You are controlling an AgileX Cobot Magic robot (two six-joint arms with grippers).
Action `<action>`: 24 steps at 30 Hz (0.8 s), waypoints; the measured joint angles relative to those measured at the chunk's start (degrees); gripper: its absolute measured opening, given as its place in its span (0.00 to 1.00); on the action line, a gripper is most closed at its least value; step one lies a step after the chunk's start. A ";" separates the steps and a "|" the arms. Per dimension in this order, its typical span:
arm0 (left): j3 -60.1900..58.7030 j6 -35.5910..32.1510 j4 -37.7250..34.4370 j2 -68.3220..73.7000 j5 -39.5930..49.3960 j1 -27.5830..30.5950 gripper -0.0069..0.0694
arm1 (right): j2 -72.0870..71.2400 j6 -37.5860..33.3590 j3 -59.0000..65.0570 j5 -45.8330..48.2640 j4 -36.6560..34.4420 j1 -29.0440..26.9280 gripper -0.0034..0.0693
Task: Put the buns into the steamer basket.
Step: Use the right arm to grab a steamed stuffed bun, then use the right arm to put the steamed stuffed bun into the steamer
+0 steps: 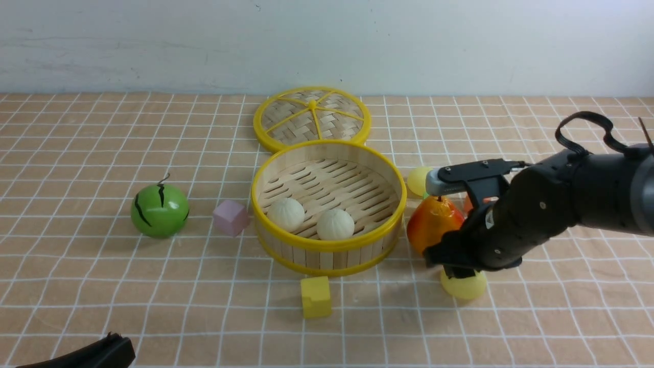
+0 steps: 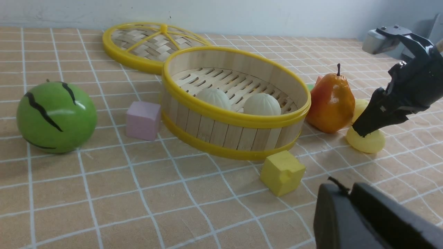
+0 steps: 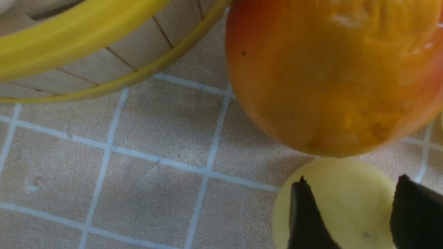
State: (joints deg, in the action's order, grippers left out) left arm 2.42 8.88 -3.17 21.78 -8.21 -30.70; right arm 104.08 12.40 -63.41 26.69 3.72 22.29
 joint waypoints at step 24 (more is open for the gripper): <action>0.00 0.00 0.00 0.00 0.22 0.00 0.19 | -6.82 -11.86 -13.80 0.59 -12.77 2.26 0.06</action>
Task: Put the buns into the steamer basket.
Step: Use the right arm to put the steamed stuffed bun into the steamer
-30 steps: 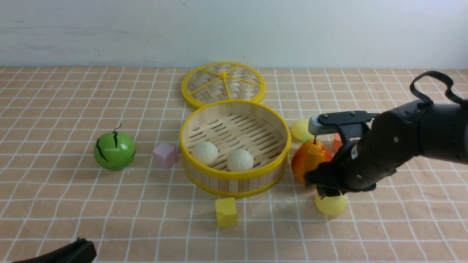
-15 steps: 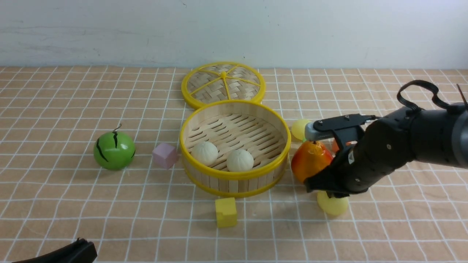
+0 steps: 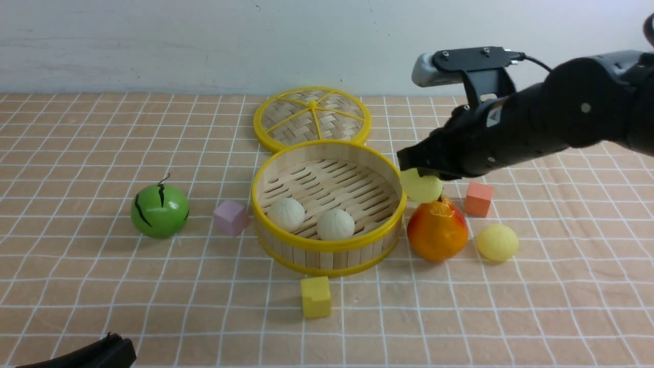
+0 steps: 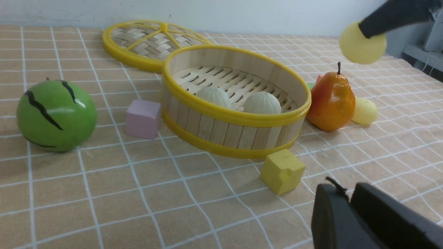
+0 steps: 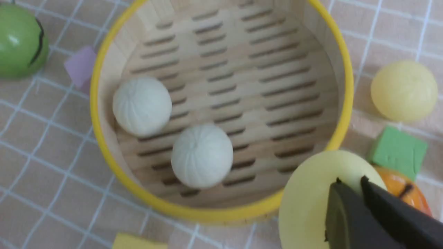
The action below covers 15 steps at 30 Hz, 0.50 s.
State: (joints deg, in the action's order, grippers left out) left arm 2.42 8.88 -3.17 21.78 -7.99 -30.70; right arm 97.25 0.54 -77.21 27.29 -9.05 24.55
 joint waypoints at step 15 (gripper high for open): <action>0.00 0.00 0.00 0.00 0.00 0.00 0.21 | 18.92 -0.54 -12.71 -1.80 -1.98 0.00 0.11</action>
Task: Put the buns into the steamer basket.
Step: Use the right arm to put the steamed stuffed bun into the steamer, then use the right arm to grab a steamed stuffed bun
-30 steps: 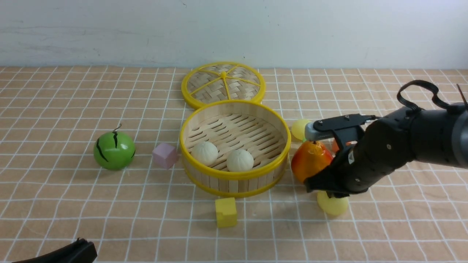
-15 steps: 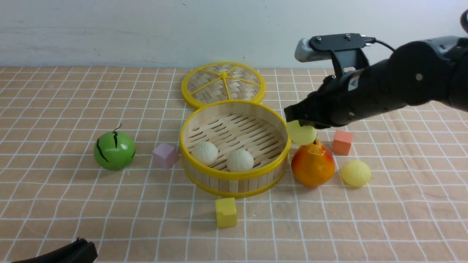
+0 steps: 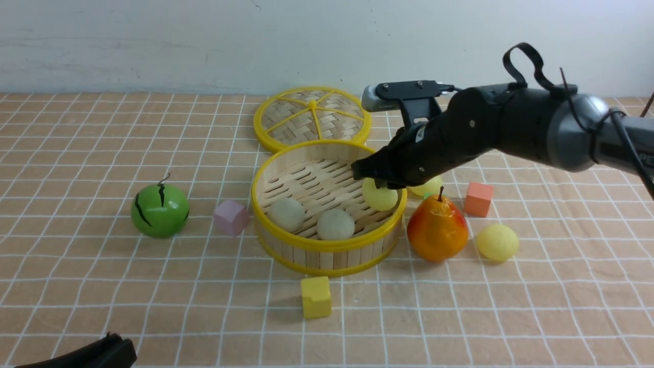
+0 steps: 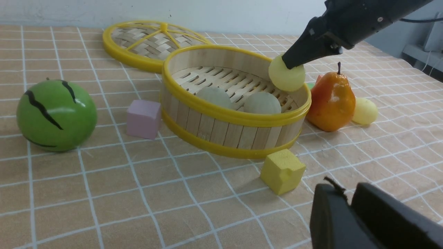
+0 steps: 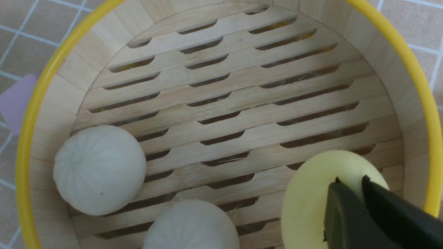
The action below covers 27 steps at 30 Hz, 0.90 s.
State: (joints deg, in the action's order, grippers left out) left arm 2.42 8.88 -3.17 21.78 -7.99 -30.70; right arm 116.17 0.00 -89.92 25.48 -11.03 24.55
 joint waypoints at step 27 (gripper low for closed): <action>0.00 0.00 0.00 0.00 0.00 0.00 0.22 | -11.11 8.05 2.61 27.38 15.29 -13.03 0.59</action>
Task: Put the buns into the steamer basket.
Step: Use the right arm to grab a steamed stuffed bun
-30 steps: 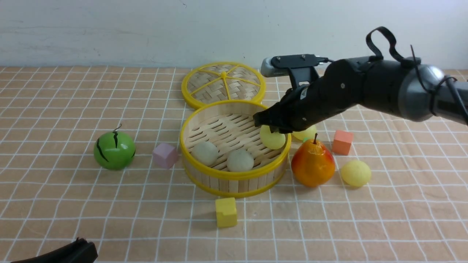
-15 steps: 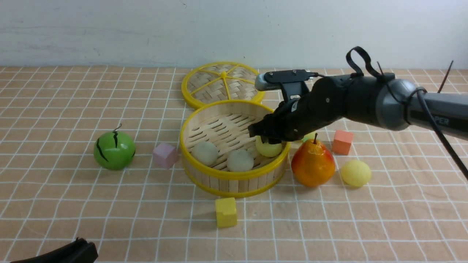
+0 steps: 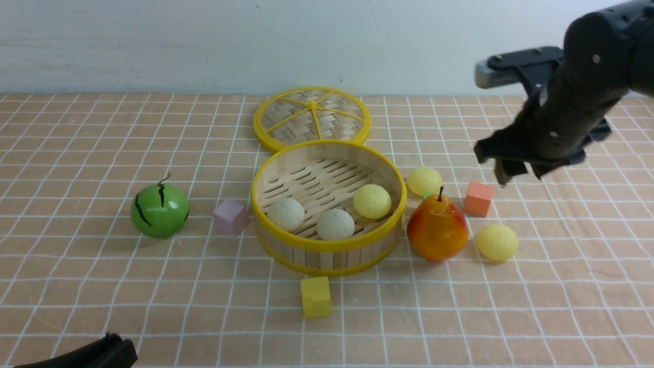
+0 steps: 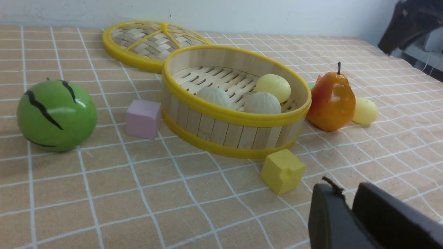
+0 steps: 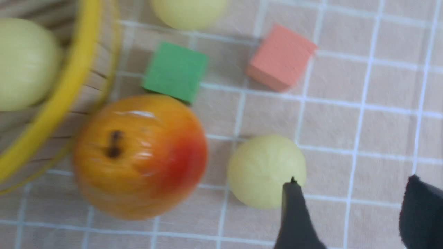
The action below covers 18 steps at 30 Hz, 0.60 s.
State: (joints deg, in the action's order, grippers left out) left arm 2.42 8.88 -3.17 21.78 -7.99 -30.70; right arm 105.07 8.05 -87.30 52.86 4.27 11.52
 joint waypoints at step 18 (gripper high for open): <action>0.00 0.00 0.00 0.00 0.00 0.00 0.23 | 8.80 -1.87 5.76 -14.15 -9.65 -2.33 0.53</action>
State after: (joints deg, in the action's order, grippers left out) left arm 2.42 8.88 -3.17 21.78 -7.99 -30.70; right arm 113.86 6.18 -81.55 38.71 -5.39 9.19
